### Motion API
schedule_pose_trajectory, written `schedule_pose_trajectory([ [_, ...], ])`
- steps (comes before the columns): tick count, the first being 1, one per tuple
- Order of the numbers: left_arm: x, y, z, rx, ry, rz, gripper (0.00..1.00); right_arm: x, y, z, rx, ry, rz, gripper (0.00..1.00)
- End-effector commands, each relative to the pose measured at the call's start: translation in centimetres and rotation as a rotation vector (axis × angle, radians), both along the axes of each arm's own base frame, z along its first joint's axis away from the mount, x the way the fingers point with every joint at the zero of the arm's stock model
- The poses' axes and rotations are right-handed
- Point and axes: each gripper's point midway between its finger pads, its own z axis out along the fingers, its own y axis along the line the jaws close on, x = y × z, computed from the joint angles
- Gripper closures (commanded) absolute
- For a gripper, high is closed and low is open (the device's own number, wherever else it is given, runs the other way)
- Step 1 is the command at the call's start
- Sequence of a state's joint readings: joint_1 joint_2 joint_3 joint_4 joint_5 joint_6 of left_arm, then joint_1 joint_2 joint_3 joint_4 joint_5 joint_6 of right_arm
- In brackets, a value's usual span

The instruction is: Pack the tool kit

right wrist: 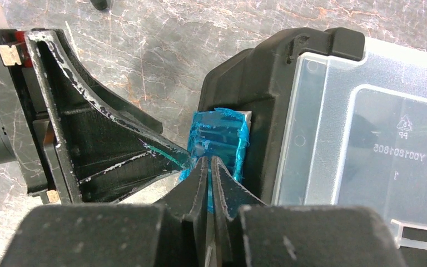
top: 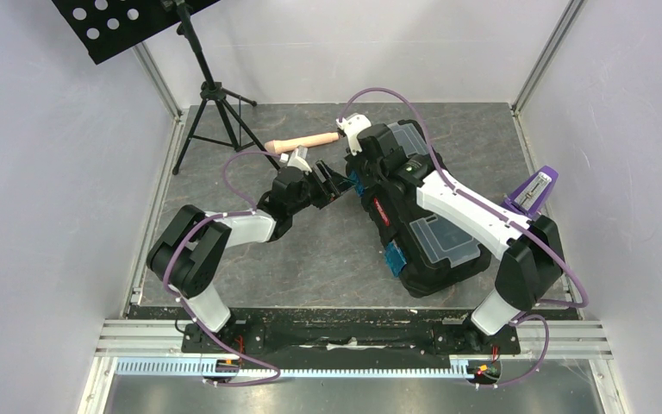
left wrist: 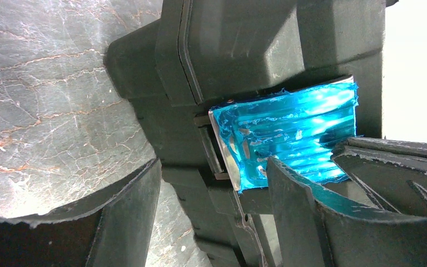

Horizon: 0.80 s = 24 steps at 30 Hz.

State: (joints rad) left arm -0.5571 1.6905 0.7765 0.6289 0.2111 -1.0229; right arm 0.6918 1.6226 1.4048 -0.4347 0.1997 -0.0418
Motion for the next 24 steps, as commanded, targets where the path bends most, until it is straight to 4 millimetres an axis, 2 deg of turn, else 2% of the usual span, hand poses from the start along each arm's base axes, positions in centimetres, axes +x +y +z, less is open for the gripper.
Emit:
schedule_pose_trajectory([
  [1,0.4,-0.2,1.7,0.004,-0.073,-0.009,0.24,1.0,-0.7,3.9,0.023,-0.083,-0.039,0.92],
  [4,0.5,-0.3,1.7,0.004,-0.072,-0.010,0.24,1.5,-1.0,4.1,0.007,-0.095,-0.058,0.90],
  [12,0.5,-0.3,1.7,0.005,-0.070,-0.012,0.24,1.4,-0.9,2.7,-0.005,-0.063,-0.061,0.90],
  [21,0.3,-0.1,1.9,0.004,-0.072,-0.007,0.24,0.3,-1.7,-2.0,-0.052,0.055,-0.077,0.90],
  [24,0.3,0.0,1.9,0.006,-0.073,0.001,0.24,-0.1,-1.8,-2.8,-0.051,0.079,-0.071,0.91],
])
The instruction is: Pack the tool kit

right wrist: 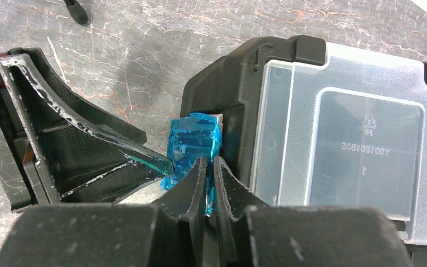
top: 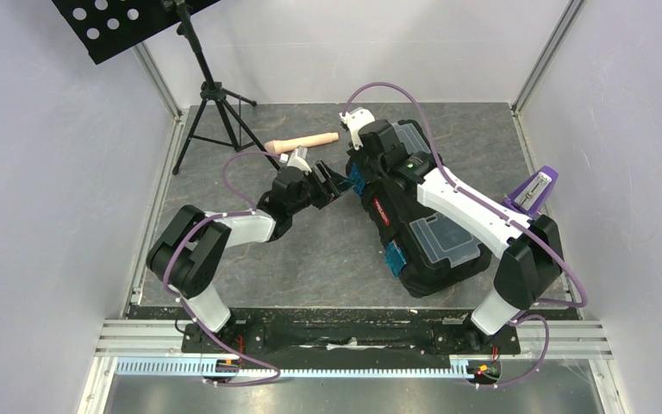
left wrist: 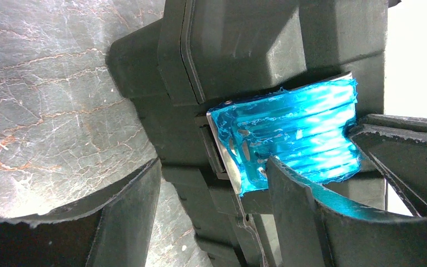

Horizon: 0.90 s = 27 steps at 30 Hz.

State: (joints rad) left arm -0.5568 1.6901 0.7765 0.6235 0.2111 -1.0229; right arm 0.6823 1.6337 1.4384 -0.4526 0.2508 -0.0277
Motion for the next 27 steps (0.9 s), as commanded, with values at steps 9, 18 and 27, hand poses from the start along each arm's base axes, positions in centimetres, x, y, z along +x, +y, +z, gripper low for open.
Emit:
schedule_pose_trajectory([
  [9,0.2,0.4,1.1,0.014,-0.051,0.015,0.29,-2.1,-0.8,-6.2,-0.025,0.180,-0.016,0.94],
  [18,-0.2,0.3,0.9,0.012,-0.043,0.000,0.35,-3.0,-2.1,-7.4,-0.055,0.195,-0.046,0.99],
  [27,0.1,-0.9,0.3,-0.002,-0.015,-0.046,0.41,-3.1,-2.3,-8.4,-0.080,0.199,-0.037,1.00],
])
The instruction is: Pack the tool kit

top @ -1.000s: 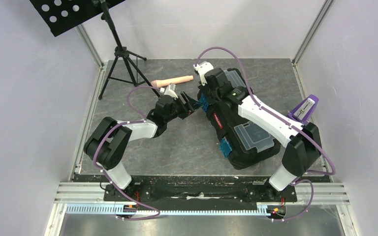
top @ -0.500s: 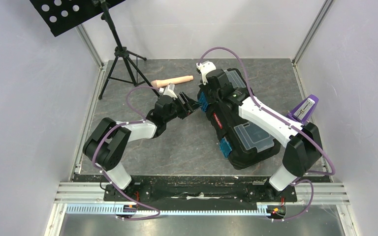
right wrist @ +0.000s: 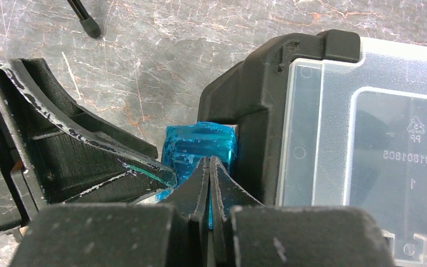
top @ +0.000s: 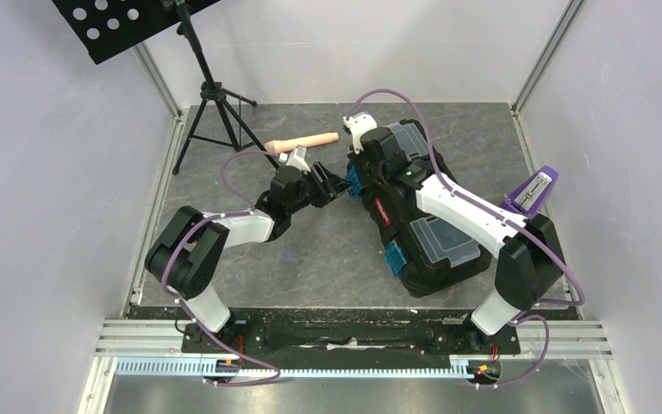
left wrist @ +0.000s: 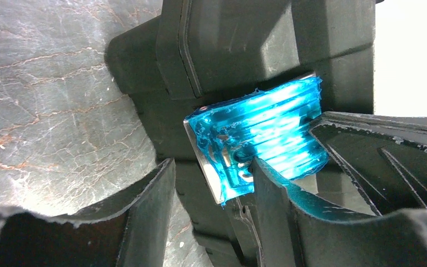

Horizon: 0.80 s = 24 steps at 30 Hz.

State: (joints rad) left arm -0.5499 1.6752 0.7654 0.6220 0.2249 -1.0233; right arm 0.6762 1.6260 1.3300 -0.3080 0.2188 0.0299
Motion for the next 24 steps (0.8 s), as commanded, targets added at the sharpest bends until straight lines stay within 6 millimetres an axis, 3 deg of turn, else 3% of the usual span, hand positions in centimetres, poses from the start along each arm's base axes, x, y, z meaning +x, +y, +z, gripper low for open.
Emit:
schedule_pose_trajectory([
  [1,0.3,-1.1,0.2,0.001,-0.014,-0.036,0.42,-3.3,-3.1,-6.6,-0.169,0.205,-0.011,1.00],
  [11,-0.7,1.7,-1.8,0.122,0.058,0.056,0.43,-3.8,-3.2,-7.3,-0.197,0.223,-0.004,1.00],
  [18,-0.2,0.8,-3.0,0.123,0.085,0.029,0.42,-3.9,-2.9,-7.7,-0.191,0.234,0.002,1.00],
  [21,-0.1,0.6,-2.0,0.097,0.066,0.027,0.42,-3.9,-2.1,-6.5,-0.151,0.222,0.034,1.00],
  [24,-0.2,1.4,-0.3,0.094,0.024,0.056,0.42,-3.9,-0.9,-3.3,-0.080,0.176,0.084,0.98],
])
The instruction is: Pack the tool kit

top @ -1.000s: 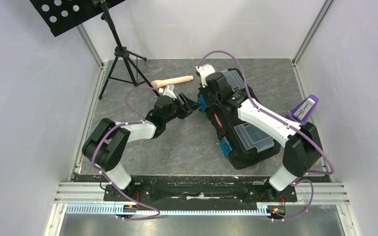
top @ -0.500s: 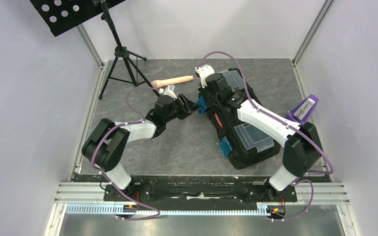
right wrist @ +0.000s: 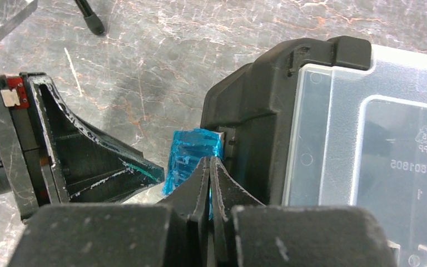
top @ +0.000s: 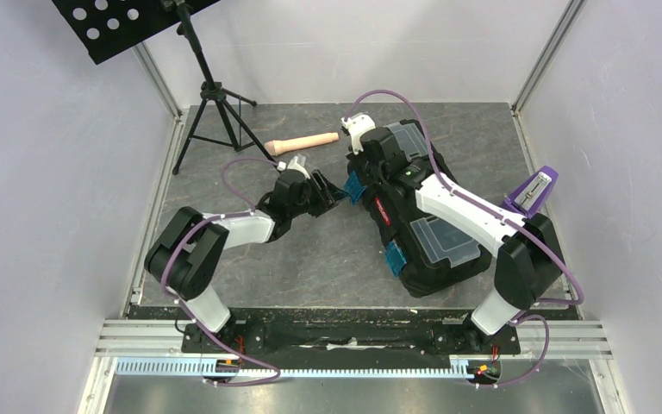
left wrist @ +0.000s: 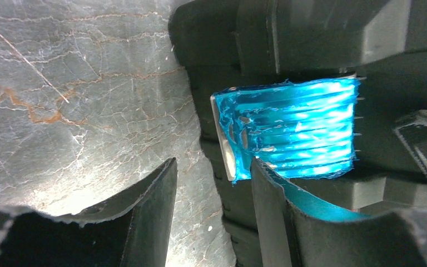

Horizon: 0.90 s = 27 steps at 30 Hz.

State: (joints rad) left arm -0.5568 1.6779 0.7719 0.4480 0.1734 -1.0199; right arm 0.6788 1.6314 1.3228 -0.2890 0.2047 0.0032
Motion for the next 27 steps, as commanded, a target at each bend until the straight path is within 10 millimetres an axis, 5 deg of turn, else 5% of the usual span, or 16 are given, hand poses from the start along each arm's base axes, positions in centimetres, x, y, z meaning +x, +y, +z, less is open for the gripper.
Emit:
schedule_pose_trajectory([
  [1,0.6,0.4,3.9,-0.007,-0.122,0.015,0.42,-4.0,-0.9,-1.8,-0.047,0.167,0.071,0.96],
  [6,0.3,1.1,5.8,0.020,-0.171,0.014,0.44,-3.8,-0.4,5.1,0.031,0.047,0.123,0.84],
  [10,0.8,0.9,5.3,0.051,-0.162,0.009,0.59,-2.7,-2.7,8.4,0.034,-0.011,0.075,0.69],
  [20,1.9,-1.3,4.7,0.019,-0.132,-0.054,0.72,1.7,-11.0,10.0,0.113,0.000,-0.067,0.37],
  [27,2.0,-1.6,3.4,0.021,-0.102,-0.060,0.73,3.3,-15.7,8.2,0.263,0.094,-0.103,0.19],
])
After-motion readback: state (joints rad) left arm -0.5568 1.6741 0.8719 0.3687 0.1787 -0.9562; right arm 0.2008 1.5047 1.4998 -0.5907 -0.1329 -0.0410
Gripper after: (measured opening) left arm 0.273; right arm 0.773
